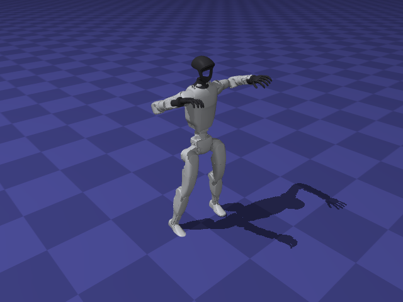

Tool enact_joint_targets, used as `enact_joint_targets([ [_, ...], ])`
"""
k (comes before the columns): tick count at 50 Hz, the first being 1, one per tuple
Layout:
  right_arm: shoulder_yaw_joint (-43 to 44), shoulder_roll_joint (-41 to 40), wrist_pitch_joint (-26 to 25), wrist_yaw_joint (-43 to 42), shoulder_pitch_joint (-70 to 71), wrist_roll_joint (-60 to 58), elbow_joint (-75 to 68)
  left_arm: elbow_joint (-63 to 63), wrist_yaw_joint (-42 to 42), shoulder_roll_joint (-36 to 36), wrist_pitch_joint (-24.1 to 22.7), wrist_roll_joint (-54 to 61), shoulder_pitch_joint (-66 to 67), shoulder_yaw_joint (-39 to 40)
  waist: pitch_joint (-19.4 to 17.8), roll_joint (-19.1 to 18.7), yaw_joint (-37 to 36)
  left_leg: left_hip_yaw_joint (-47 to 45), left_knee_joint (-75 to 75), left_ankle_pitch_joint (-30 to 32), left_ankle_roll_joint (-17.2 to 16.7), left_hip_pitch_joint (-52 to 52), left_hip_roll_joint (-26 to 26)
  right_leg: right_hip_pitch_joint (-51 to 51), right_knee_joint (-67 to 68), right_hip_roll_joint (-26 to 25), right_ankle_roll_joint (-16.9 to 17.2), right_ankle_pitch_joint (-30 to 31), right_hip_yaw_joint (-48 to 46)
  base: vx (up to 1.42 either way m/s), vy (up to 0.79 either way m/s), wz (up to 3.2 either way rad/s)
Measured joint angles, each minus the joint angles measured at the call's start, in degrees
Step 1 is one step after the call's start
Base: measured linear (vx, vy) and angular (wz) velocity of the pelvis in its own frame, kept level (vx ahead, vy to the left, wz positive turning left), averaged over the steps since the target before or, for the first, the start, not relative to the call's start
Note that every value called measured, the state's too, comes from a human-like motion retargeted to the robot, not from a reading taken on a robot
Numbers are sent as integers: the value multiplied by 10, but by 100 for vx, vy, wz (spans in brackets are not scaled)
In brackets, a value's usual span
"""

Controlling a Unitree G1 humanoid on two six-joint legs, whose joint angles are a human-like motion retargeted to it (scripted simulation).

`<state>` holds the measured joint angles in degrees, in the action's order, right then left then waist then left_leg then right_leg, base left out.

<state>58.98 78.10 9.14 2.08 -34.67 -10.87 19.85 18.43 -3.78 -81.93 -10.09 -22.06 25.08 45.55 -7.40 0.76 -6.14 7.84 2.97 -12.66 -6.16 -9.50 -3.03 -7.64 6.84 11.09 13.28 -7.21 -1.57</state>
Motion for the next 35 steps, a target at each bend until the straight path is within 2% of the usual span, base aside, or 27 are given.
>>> enact_joint_targets([
  [13,-5,9,-1,-1,8,-2,2,9,-4,5,1,2,36,44,-4,3,6,0,-2,3,0,3,-1,2,-2,-1,0,2,0,0,0,0],
  [35,-12,10,-1,2,18,-1,1,7,-4,9,7,-5,40,62,-2,7,7,0,-5,5,0,6,-3,5,-6,-3,-2,4,0,0,0,0],
])
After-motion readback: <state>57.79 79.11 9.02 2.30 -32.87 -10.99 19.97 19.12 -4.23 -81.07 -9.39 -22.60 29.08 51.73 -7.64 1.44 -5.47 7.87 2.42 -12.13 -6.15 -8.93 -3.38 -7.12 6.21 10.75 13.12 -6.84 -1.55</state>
